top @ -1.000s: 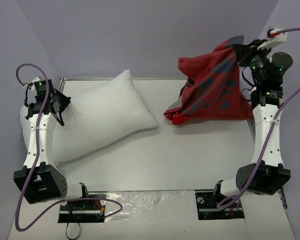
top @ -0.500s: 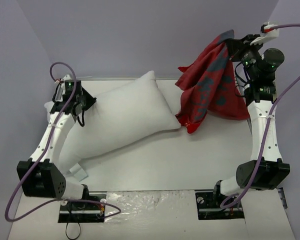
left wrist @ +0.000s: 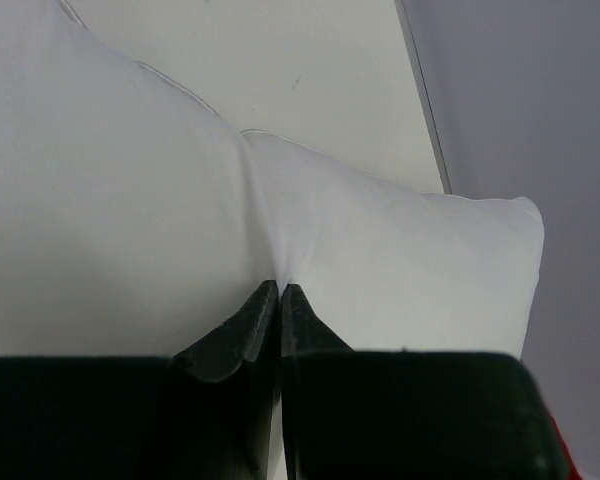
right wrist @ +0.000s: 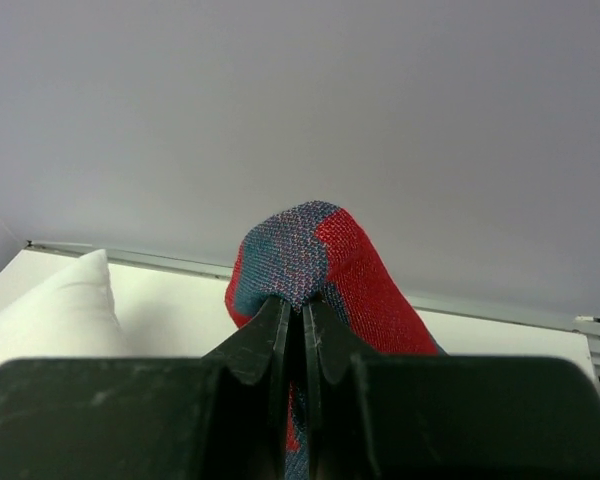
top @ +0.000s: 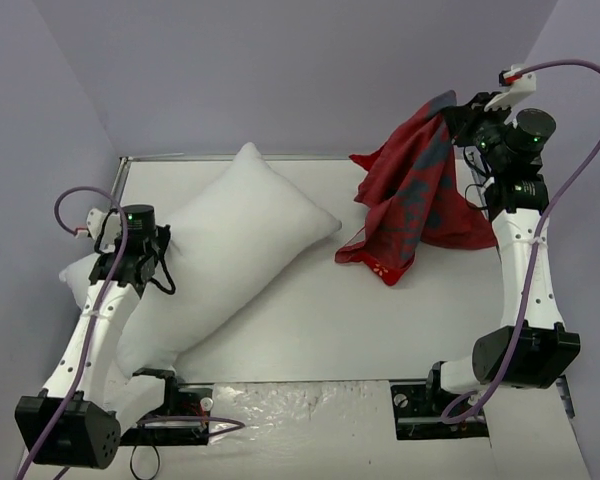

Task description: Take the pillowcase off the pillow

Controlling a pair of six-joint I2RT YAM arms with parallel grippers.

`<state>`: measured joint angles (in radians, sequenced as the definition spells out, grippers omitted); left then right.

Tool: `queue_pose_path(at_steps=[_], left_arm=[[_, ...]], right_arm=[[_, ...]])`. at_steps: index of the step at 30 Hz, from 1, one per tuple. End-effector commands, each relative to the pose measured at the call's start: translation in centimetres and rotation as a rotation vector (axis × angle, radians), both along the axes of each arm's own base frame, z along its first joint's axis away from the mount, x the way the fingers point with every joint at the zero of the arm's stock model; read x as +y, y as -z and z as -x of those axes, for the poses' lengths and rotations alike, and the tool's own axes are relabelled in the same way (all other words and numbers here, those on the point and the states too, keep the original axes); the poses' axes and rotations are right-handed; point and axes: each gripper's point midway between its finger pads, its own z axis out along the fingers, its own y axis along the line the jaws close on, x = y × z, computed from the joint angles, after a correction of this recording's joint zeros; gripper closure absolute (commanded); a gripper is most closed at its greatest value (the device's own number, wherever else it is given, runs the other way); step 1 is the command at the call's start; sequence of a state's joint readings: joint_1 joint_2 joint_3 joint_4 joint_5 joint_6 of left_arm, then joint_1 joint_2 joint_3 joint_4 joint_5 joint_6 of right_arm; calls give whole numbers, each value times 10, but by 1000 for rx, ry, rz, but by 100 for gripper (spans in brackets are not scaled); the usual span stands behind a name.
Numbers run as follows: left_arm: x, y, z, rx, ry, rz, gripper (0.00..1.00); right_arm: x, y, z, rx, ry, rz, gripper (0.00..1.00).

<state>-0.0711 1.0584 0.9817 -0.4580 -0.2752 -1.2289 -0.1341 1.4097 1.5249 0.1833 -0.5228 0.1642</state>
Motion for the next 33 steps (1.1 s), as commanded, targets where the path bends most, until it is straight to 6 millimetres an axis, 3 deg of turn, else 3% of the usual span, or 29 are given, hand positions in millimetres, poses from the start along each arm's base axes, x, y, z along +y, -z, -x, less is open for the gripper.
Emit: queue_pose_path(at_steps=[1, 6, 11, 14, 15, 19, 22, 25, 26, 27, 28, 29, 31, 32, 33], left_arm=[[21, -17, 19, -122, -241, 96, 98], [28, -13, 24, -126, -350, 135, 98], [28, -12, 11, -154, -414, 172, 98], [22, -22, -14, -184, -401, 195, 98], [20, -33, -29, -195, -390, 191, 98], [8, -54, -50, -183, -304, 132, 98], [8, -59, -50, -194, -275, 97, 98], [1, -65, -50, -183, -184, 43, 98], [-2, -73, -52, -208, -151, 35, 97], [-5, -76, -53, -201, -84, -22, 91], [-17, -80, -56, -211, 7, -22, 77], [-23, -94, -59, -239, 60, -38, 41], [-38, -110, -56, -241, 226, -146, 20], [-43, -126, -51, -255, 275, -178, 10], [-47, -138, -44, -275, 348, -258, 6]], right_arm=[[2, -47, 11, -151, 21, 55, 100], [-13, 12, 4, -11, 87, 120, 100], [-13, 48, 5, 80, 65, 185, 100], [-10, 61, 7, 124, 31, 213, 100], [-9, 65, 9, 137, 21, 221, 100], [-9, 76, 14, 176, 6, 259, 98], [-5, 94, 22, 221, -52, 323, 86], [-7, 113, 29, 270, -88, 409, 62], [-14, 119, 31, 299, -69, 428, 37], [-20, 117, 32, 296, -55, 461, 22], [-25, 114, 34, 297, -41, 474, 13], [-26, 108, 38, 300, -51, 475, 0], [-39, 106, 49, 331, -74, 479, 0], [-41, 94, 52, 317, -73, 459, 0], [-54, 93, 55, 338, -44, 427, 0]])
